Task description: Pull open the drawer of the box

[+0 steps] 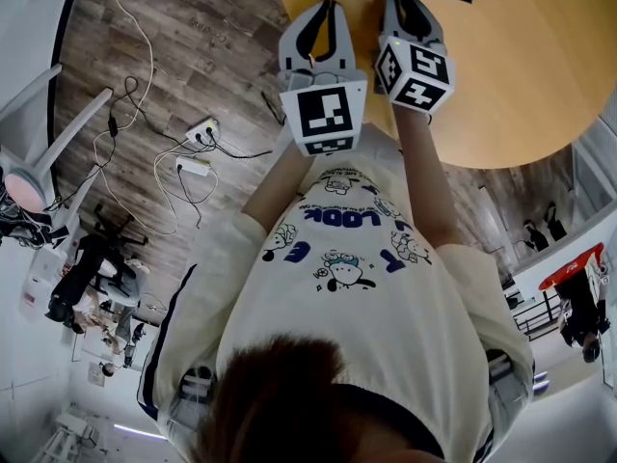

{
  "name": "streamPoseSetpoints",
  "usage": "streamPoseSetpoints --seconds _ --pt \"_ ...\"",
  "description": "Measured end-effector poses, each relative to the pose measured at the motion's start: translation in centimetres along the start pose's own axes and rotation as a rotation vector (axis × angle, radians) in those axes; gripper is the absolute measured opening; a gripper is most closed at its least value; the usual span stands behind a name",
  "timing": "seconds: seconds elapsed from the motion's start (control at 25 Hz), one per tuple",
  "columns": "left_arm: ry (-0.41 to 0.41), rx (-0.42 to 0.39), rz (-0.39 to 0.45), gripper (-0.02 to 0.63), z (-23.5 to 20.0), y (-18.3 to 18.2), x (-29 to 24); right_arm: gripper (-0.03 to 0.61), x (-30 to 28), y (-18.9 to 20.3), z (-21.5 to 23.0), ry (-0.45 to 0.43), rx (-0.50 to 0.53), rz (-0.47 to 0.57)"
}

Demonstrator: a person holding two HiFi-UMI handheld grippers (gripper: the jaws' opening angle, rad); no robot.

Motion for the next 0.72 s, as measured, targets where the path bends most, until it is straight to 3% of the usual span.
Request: streamPoseSetpoints --seconds 0.72 --pt "-0.014 0.0 0.025 0.021 1.3 1.1 3.1 0.086 3.1 3.1 -0.3 -0.008 0.005 -0.026"
Point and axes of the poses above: the fingertips, and each gripper's own axes: x backward along the fingers, z to its right, y out of its underside, the point moved 10 cm from there along x, backward along the fingers, and after that the axes turned 5 degrees about y, right-handed, at the moved point
